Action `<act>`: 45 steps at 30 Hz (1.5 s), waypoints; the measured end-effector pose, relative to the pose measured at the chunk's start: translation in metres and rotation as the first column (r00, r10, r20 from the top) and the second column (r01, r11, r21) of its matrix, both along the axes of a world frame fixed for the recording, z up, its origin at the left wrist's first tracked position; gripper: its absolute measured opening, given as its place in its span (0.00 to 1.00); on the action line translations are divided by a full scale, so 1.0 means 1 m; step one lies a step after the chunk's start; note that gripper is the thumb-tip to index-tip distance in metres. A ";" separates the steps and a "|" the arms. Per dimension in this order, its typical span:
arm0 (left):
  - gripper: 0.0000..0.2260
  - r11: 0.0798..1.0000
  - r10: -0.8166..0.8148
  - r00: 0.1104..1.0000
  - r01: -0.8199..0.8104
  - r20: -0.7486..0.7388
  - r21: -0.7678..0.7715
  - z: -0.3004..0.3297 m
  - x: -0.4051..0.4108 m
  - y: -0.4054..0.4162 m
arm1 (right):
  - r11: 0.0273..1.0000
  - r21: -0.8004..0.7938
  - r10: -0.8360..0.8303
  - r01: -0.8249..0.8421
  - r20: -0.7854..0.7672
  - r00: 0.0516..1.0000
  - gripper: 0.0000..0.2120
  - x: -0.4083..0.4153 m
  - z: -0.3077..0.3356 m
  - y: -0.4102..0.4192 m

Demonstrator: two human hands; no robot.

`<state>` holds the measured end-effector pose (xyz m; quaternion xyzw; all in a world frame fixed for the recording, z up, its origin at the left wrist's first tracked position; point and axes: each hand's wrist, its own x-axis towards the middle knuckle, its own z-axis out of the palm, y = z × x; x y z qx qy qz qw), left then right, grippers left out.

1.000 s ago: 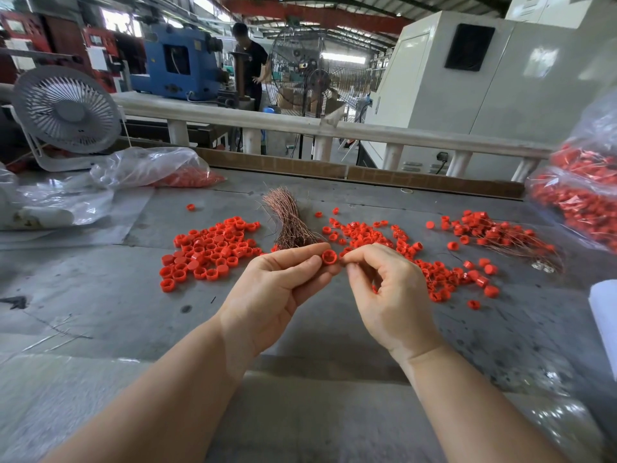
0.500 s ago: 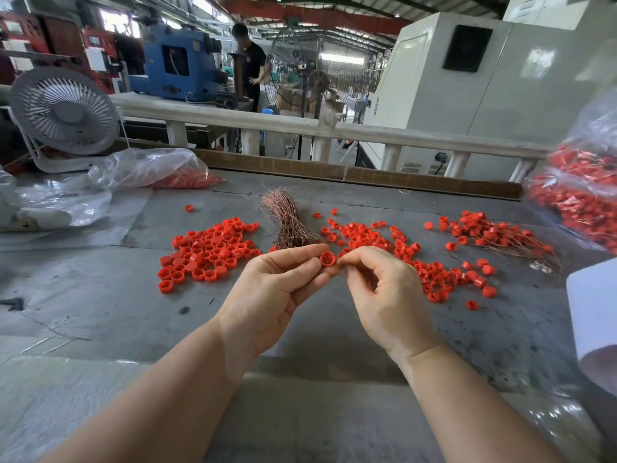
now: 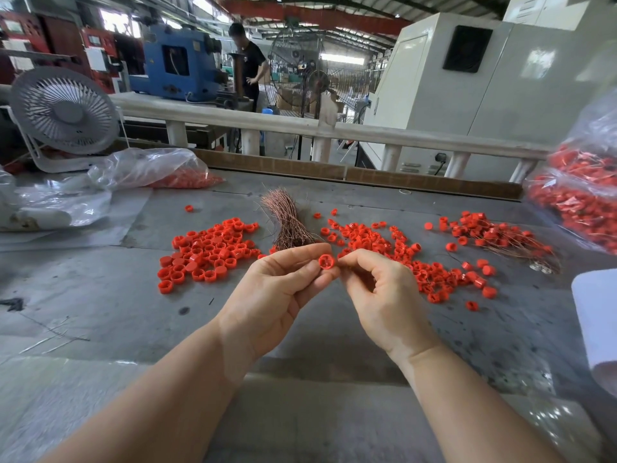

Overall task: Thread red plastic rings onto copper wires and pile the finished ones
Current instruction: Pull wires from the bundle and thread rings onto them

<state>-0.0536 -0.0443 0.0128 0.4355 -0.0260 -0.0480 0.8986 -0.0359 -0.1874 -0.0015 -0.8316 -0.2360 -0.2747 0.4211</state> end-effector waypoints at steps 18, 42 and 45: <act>0.11 0.990 -0.007 0.998 -0.002 -0.062 -0.142 0.001 0.001 0.000 | 0.999 -0.036 0.037 -0.037 -0.013 0.999 0.05 0.000 -0.001 0.003; 0.08 0.988 0.018 0.992 -0.037 -0.126 -0.153 -0.003 0.005 0.002 | 0.988 -0.152 -0.009 -0.009 -0.119 0.993 0.07 0.000 -0.002 0.003; 0.08 0.988 0.018 0.992 -0.037 -0.126 -0.151 -0.002 0.005 0.002 | 0.986 -0.164 -0.004 -0.019 -0.138 0.990 0.08 -0.001 -0.003 0.005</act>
